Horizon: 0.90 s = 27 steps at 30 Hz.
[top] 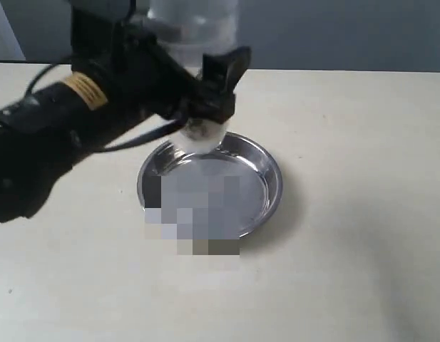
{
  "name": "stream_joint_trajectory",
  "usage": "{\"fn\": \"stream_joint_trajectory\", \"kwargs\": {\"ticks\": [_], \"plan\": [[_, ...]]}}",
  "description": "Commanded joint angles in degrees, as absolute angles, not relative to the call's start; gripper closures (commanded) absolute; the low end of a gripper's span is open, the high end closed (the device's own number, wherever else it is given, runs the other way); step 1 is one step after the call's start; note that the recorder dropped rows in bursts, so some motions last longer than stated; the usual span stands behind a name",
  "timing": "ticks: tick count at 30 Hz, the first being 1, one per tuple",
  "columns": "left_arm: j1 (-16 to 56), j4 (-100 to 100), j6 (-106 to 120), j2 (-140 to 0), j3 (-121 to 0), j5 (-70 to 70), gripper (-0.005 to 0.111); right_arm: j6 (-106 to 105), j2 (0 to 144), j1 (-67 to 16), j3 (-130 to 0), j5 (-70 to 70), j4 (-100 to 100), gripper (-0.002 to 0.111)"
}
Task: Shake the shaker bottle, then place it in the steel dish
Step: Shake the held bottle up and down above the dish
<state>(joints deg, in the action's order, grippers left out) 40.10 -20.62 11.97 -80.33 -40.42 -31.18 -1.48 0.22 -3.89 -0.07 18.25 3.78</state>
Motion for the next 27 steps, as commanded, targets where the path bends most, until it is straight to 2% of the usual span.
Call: {"fn": "stream_joint_trajectory", "kwargs": {"ticks": [1, 4, 7, 10, 12, 15, 17, 21, 25, 27], "plan": [[41.48, -12.32, 8.09, -78.80, -39.52, -33.07, 0.106, -1.49, 0.00, -4.10, 0.00, 17.45, 3.71, 0.109], [41.94, -12.23, 9.12, -75.21, -40.07, -29.74, 0.106, -1.49, 0.00, -4.10, 0.00, 17.45, 3.71, 0.109], [40.45, -25.58, 11.31, -82.38, -35.23, -29.33, 0.106, -1.49, 0.00, -4.10, 0.00, 17.45, 3.71, 0.109], [42.34, -17.46, 10.98, -77.85, -37.70, -35.77, 0.106, -1.49, 0.00, -4.10, 0.00, 17.45, 3.71, 0.109], [42.89, -12.81, 11.72, -73.86, -40.21, -34.88, 0.106, -1.49, 0.00, -4.10, 0.00, 17.45, 3.71, 0.109], [41.30, -23.04, 12.94, -78.87, -37.18, -25.97, 0.106, -1.49, 0.00, -4.10, 0.00, 17.45, 3.71, 0.109], [41.44, -25.38, 10.53, -82.63, -34.89, -27.63, 0.106, -1.49, 0.00, -4.10, 0.00, 17.45, 3.71, 0.109], [44.58, -13.08, 9.96, -74.76, -38.43, -32.97, 0.106, -1.49, 0.00, -4.10, 0.00, 17.45, 3.71, 0.109], [43.56, -26.05, 13.15, -79.81, -35.28, -29.95, 0.106, -1.49, 0.00, -4.10, 0.00, 17.45, 3.71, 0.109], [44.23, -22.48, 11.90, -78.46, -36.10, -32.72, 0.106, -1.49, 0.00, -4.10, 0.00, 17.45, 3.71, 0.109]]}}
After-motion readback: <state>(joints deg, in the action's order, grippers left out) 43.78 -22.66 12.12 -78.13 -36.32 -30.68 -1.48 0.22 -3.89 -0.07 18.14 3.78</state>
